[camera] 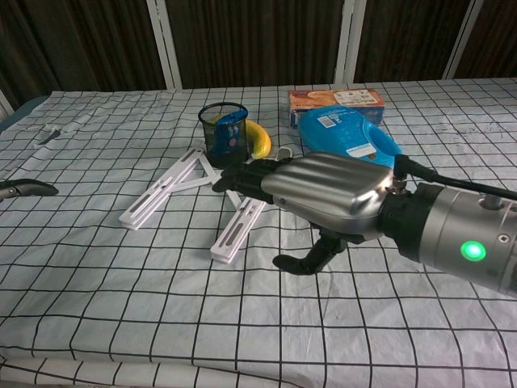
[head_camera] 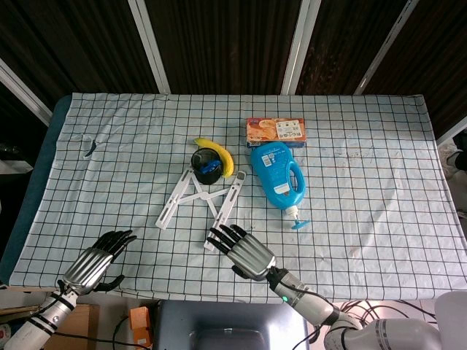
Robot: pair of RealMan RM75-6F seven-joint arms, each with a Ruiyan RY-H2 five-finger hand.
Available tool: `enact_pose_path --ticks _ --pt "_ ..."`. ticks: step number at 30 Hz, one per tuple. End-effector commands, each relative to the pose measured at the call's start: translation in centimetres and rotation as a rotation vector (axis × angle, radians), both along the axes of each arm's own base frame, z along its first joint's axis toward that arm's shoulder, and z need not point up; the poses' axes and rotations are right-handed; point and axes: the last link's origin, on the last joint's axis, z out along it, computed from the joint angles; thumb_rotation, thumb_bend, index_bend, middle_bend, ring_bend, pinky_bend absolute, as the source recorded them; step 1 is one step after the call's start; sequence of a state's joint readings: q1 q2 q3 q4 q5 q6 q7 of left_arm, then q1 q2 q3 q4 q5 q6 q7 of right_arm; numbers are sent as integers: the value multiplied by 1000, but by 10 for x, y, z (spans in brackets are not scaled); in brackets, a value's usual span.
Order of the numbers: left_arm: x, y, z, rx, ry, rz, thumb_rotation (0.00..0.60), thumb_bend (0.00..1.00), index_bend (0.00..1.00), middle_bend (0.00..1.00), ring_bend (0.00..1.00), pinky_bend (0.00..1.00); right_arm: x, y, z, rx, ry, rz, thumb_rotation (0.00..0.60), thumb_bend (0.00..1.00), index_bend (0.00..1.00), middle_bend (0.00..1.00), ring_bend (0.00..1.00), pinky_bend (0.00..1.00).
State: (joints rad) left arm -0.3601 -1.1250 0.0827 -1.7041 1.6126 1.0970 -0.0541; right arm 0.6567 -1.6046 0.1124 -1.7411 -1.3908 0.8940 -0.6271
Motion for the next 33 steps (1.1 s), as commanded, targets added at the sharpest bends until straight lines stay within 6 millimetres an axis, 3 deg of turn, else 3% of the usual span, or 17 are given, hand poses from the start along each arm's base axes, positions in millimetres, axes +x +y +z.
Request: enact_pose_path --ticks 1,5,12,15,17,18,20,23,26,33 --pt "0 1 -1 3 0 0 600 348 0 0 0 58 -2 0 2 -1 -4 -5 600 290 0 0 0 139" --pt "-1 -1 1 12 3 1 600 359 0 0 0 58 -3 -1 7 -12 -13 -8 600 290 0 0 0 139" --pt "-8 -14 26 168 72 -54 600 375 0 0 0 57 -17 -17 35 -111 -6 -37 600 290 0 9 37 142" --pt "-13 -19 33 232 110 -69 600 382 0 0 0 47 -21 -24 45 -165 3 -40 600 309 0 191 237 293" --pt "-26 -29 48 357 172 -53 600 403 0 0 0 31 -30 -41 68 -274 9 -62 600 371 0 535 597 624" --pt "-31 -34 54 405 187 -37 600 412 0 0 0 28 -35 -47 77 -307 12 -80 600 399 0 629 706 727" --pt "-55 -60 74 520 208 42 600 424 0 0 0 27 -70 -81 113 -432 69 -216 600 465 0 777 872 877" --pt "-73 -80 75 533 164 68 600 424 0 0 0 27 -88 -106 130 -417 73 -385 600 517 0 850 952 959" --pt "-83 -88 75 540 156 81 600 424 0 0 0 25 -98 -124 134 -384 75 -502 600 581 0 888 986 992" --pt "-81 -87 70 531 163 63 600 439 0 0 0 25 -107 -136 103 -282 157 -611 600 738 0 909 1000 1000"
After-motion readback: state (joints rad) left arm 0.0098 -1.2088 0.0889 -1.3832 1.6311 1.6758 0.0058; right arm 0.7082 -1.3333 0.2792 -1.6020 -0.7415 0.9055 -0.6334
